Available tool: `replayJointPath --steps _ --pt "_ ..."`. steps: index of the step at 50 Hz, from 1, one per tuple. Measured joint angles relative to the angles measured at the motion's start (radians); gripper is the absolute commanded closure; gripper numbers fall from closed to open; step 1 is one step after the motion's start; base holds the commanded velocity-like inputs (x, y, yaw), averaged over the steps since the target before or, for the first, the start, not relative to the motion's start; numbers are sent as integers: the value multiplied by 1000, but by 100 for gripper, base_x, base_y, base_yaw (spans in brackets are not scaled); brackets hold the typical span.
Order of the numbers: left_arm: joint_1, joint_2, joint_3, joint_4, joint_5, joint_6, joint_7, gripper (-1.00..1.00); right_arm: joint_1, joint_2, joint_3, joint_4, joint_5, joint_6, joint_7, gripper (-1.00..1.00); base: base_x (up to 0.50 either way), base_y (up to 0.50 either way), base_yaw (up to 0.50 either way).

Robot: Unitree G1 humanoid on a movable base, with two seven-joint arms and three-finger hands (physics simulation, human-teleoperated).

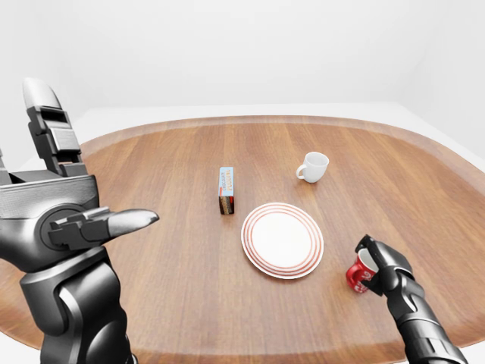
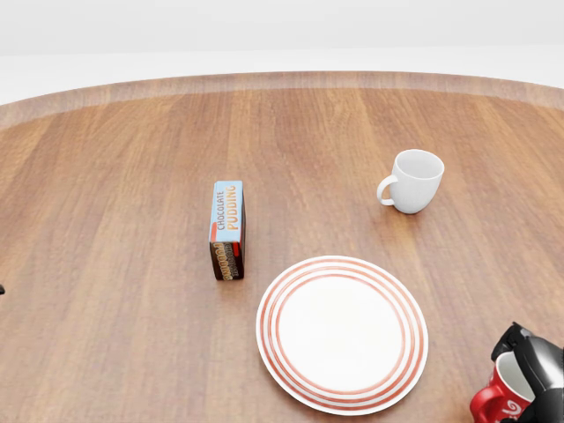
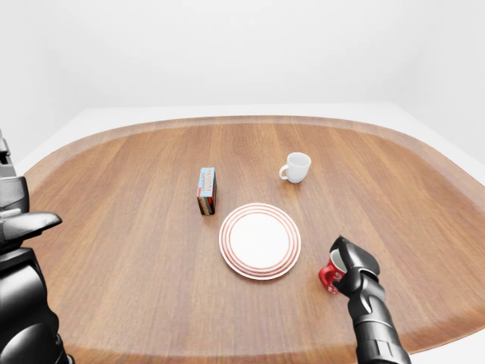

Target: Pick up the red mug and put it on the plate

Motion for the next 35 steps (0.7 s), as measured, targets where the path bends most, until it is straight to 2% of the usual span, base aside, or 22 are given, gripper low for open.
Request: replayJointPath --steps 7,16,27,35 --pt "1 -1 -1 1 2 0 -2 -100 6 -4 7 -1 50 0 -9 100 0 0 0" --pt "3 -3 -4 3 8 0 -6 -100 57 15 -2 -146 73 0 44 100 0 0 0" --pt "6 -5 -5 3 12 0 -11 -100 127 40 -49 -397 -26 0 181 100 0 0 0" --pt "8 -6 -5 1 13 0 -12 -100 119 61 -65 -543 -132 0 302 100 0 0 0"
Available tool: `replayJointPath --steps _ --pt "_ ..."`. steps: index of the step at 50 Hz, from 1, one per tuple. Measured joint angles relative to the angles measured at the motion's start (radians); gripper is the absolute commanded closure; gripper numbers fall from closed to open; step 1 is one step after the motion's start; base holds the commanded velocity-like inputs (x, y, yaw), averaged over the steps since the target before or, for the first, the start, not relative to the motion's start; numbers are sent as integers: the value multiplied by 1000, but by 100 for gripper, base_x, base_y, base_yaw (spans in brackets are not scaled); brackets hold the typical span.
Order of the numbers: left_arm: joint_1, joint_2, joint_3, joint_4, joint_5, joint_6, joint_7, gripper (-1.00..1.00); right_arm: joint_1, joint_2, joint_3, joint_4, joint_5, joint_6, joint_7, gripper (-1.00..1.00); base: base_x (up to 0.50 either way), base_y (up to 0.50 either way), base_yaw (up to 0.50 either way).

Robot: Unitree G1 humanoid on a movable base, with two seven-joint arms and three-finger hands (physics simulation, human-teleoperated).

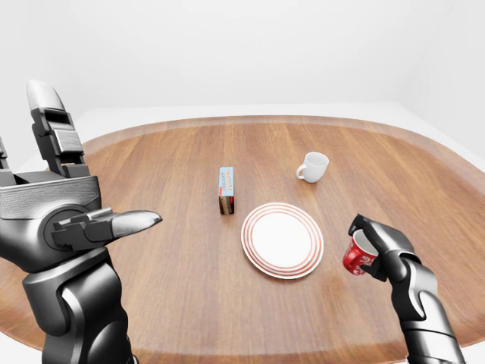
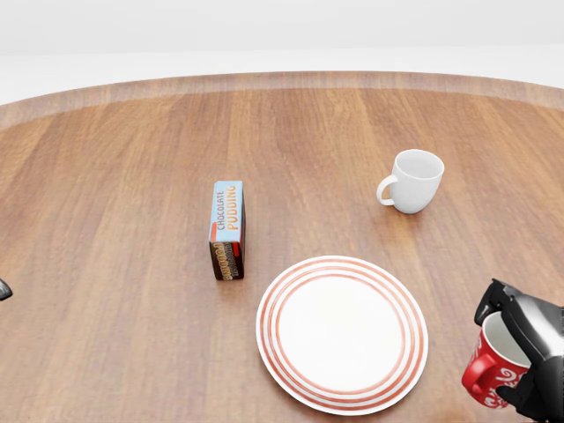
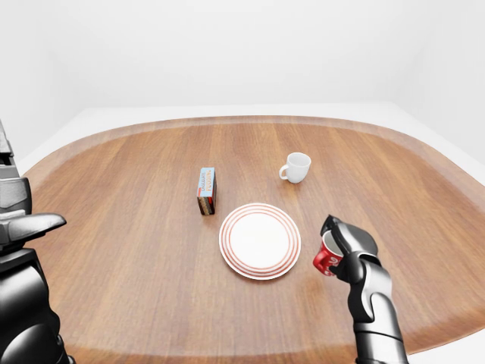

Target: Pick up the red mug and put it on the plate

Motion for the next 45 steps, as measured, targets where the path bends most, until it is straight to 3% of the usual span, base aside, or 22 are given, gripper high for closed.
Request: replayJointPath --steps 10,18,28,45 --pt "0 0 1 0 0 0 0 -100 -119 17 47 -84 -110 0 145 100 0 0 0" --pt "-1 1 3 0 -2 0 1 -100 -278 40 111 1 -144 0 171 100 0 0 0" --pt "-1 2 4 0 -4 0 3 -100 -487 75 188 265 -95 0 79 100 0 0 0" --pt "-9 7 8 1 -14 0 10 -100 -766 149 283 805 44 0 -177 100 0 0 0"
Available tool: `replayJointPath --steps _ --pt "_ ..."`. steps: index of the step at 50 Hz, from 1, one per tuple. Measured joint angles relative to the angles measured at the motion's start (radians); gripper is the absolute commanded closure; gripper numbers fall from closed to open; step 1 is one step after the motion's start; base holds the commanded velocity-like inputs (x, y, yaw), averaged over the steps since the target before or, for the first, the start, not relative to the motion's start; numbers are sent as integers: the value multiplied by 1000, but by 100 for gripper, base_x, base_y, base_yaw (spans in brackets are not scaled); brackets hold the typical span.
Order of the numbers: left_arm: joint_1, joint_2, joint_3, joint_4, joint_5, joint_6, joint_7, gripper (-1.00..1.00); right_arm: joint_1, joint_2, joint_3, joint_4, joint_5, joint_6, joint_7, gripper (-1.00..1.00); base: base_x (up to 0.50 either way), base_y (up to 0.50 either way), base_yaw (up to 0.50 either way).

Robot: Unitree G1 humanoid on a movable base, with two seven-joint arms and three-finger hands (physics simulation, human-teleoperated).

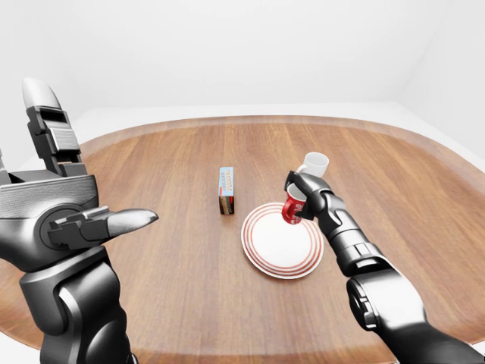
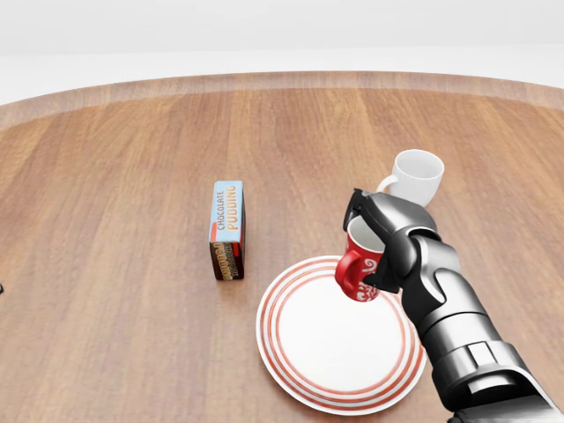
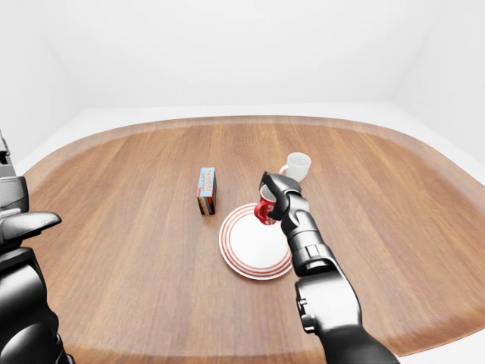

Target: Pick up the red mug and put it on the plate

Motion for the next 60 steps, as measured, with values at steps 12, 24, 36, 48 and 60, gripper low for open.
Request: replayJointPath --steps 12,24,36,48,60 --pt "-5 3 1 9 -4 0 2 -100 -61 53 25 229 63 0 -150 100 0 0 0" --pt "-5 5 1 14 -3 0 1 -100 -68 99 37 332 75 0 -230 100 0 0 0" --pt "-2 3 -2 15 2 0 -3 -100 -67 128 39 373 59 0 -263 100 0 0 0" --pt "1 1 -2 14 5 0 -7 -100 -57 139 33 392 46 0 -297 100 0 0 0" --pt "4 -1 -3 13 8 0 -11 -100 -53 141 28 402 31 0 -285 100 0 0 0"
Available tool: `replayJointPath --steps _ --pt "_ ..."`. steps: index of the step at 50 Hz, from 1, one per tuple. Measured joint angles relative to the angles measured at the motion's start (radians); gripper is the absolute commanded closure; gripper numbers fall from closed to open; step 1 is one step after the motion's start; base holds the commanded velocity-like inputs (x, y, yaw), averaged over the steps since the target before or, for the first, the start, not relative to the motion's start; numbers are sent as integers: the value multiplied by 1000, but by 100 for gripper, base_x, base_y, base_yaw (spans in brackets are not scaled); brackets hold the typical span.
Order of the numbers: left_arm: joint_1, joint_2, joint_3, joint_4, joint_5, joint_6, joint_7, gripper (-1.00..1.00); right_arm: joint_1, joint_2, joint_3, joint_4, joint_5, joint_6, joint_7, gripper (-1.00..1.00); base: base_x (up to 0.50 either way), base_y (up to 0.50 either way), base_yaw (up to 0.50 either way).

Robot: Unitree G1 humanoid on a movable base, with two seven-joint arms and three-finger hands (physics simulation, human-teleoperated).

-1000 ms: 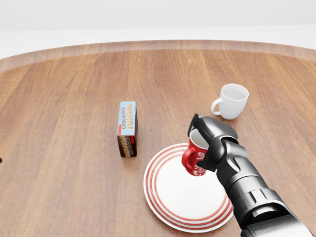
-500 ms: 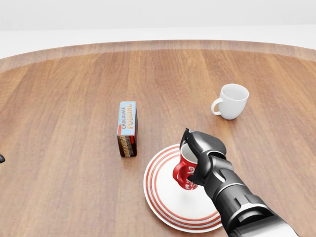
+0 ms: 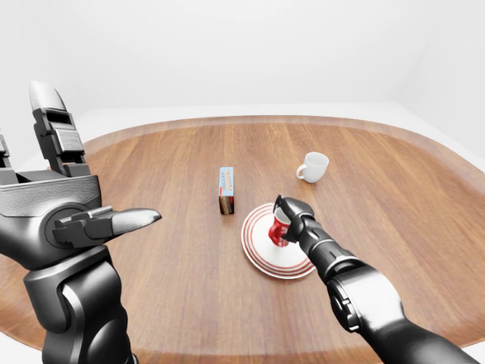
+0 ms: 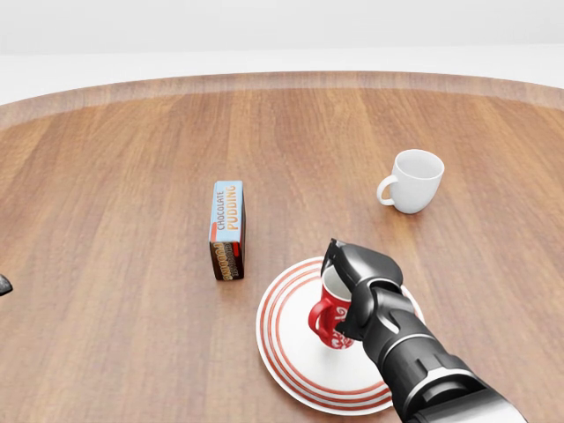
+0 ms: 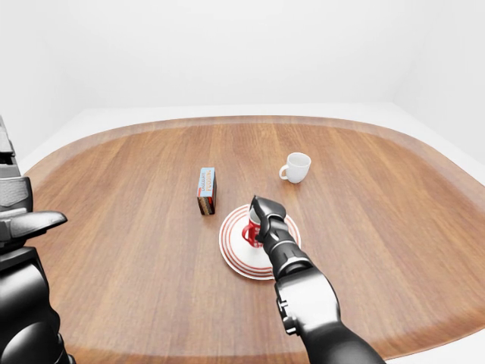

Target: Pick up the red mug and put it on the plate

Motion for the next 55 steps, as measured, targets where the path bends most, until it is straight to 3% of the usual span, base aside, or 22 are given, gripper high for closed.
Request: replayJointPath --steps 55 --pt "4 -2 1 -1 0 0 -3 -100 10 -3 -12 11 -19 0 87 100 0 0 0"
